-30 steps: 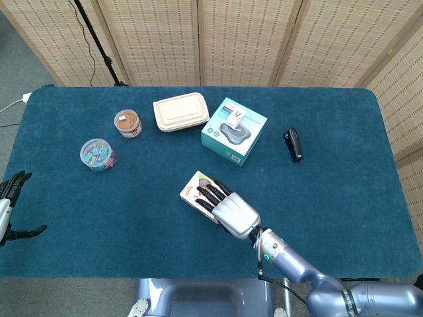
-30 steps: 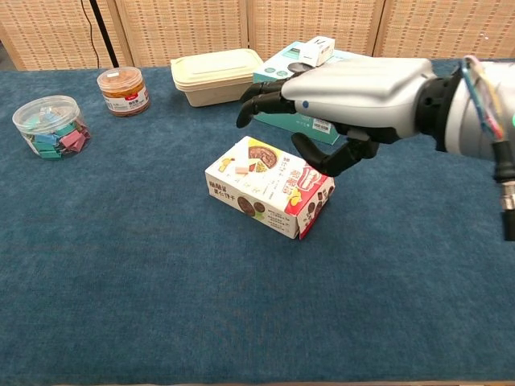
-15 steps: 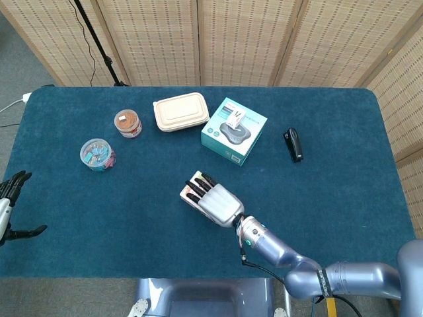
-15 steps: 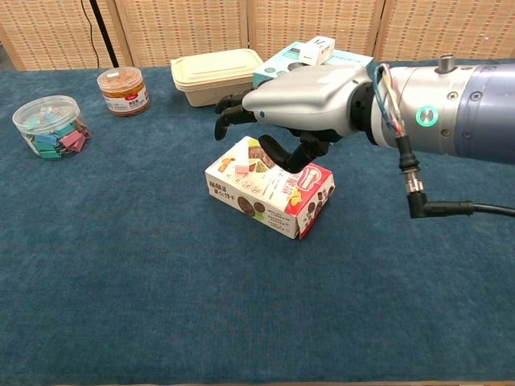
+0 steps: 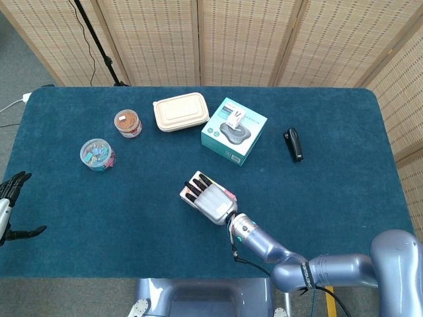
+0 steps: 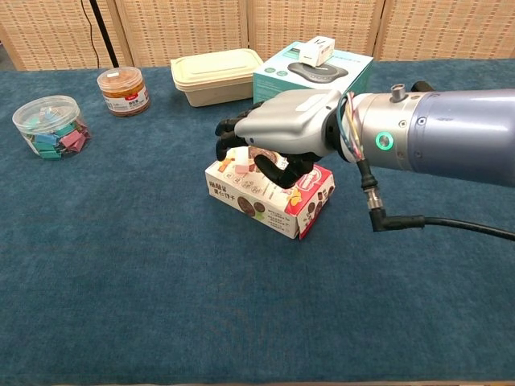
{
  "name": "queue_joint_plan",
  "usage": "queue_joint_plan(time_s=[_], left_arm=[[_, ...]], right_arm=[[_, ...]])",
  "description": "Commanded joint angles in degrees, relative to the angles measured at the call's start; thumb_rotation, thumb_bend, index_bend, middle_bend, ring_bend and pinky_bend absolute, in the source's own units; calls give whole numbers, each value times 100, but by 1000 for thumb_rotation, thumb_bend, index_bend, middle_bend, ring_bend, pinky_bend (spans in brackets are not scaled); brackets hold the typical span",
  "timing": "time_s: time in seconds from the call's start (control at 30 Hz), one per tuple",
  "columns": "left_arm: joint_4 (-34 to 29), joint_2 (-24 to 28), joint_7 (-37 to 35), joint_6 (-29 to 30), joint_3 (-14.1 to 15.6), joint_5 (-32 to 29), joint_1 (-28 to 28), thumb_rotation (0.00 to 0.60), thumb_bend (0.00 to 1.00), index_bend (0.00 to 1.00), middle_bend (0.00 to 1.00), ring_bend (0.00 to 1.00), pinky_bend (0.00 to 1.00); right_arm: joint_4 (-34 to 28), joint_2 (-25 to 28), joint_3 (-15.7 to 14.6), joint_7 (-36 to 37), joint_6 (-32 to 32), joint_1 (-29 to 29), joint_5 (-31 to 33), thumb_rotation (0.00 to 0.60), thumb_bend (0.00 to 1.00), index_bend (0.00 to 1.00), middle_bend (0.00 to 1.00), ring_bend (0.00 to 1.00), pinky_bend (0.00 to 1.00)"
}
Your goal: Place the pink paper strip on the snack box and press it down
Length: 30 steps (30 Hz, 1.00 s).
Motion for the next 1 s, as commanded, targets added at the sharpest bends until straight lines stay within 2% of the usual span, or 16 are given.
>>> queue_joint_plan(time_s=[0.03,0.53,1.0], left_arm=[[5,-1,-8,-32,-20,8,6,600,103,0,0,0,0],[17,10,-39,-120,-99,79,80,600,104,0,0,0,0],[-8,-17,72,-176,-147,91,119,600,103,0,0,0,0]], right_arm=[[72,-42,-49,-20,29,58,57,600,871,157,0,0,0],[266,-62,-297,19,131,277,292,600,871,169,0,0,0],[51,82,-520,58,413,256,52,600,872,185,0,0,0]])
